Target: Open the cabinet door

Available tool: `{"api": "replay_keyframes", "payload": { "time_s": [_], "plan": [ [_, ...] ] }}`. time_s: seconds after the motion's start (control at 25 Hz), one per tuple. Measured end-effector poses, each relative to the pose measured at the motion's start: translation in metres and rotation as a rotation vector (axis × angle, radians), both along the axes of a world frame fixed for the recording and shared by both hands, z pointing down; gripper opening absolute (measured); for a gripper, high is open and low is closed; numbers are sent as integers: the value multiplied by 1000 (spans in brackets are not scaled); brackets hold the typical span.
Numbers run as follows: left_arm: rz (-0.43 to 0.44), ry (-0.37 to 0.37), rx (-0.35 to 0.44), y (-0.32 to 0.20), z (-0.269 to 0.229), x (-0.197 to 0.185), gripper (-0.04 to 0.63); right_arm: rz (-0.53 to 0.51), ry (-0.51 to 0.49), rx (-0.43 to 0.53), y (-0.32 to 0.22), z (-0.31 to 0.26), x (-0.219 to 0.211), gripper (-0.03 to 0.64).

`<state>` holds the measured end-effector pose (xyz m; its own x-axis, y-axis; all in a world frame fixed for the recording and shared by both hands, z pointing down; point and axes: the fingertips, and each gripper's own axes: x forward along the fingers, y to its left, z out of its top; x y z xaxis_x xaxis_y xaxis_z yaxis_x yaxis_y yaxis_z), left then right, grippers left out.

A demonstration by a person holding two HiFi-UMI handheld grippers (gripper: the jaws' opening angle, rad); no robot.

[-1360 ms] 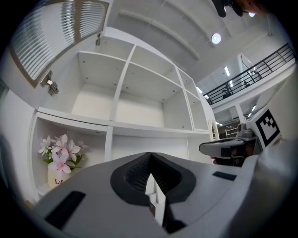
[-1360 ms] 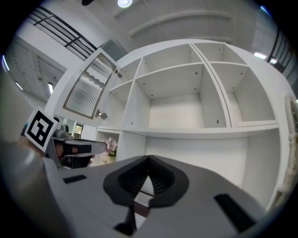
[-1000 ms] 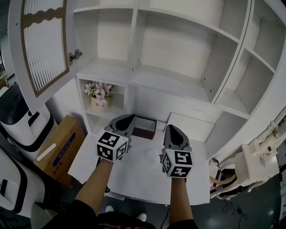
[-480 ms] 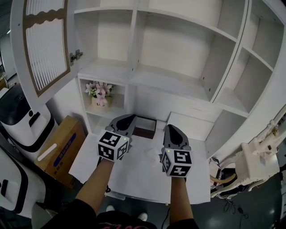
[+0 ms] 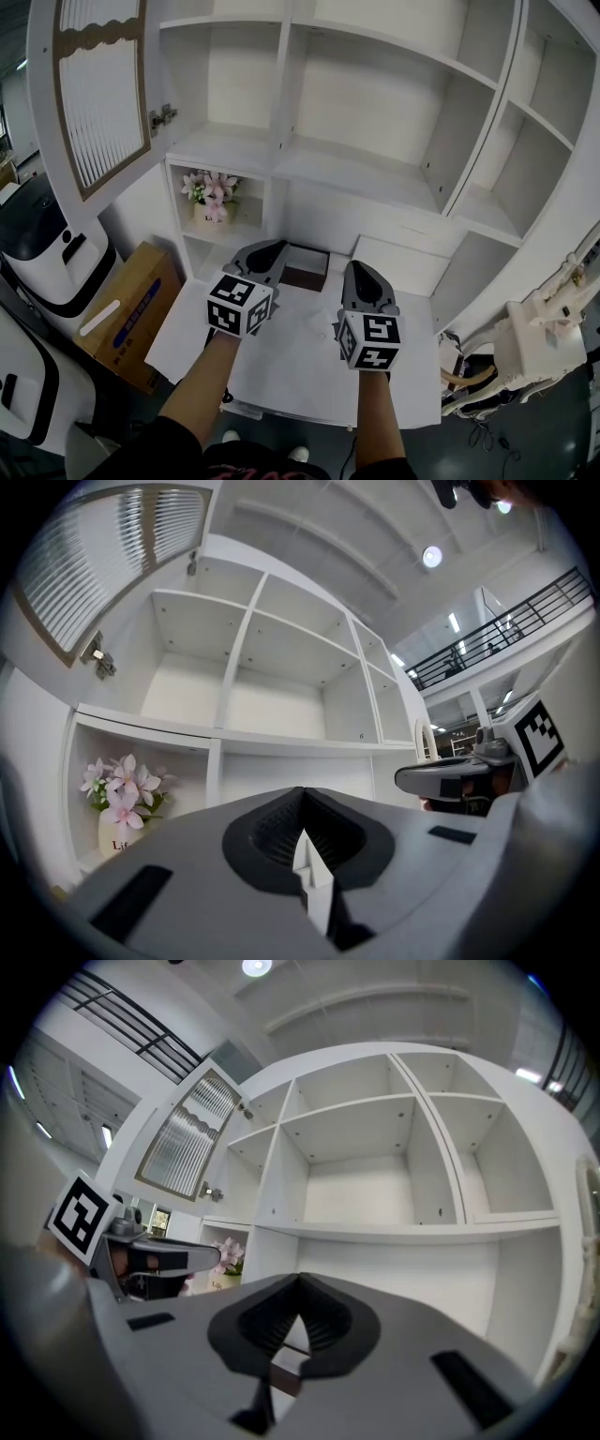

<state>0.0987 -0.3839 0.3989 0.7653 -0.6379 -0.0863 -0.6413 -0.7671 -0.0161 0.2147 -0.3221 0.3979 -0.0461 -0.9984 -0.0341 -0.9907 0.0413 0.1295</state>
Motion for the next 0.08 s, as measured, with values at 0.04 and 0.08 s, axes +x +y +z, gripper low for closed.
{"api": "replay_keyframes", "payload": {
  "time_s": [0.04, 0.08],
  "plan": [
    [0, -2, -3, 0, 1, 0, 9, 0, 1, -1, 0, 0, 0, 20],
    [0, -3, -6, 0, 2, 0, 9, 0, 3, -2, 0, 1, -1, 20]
  ]
}}
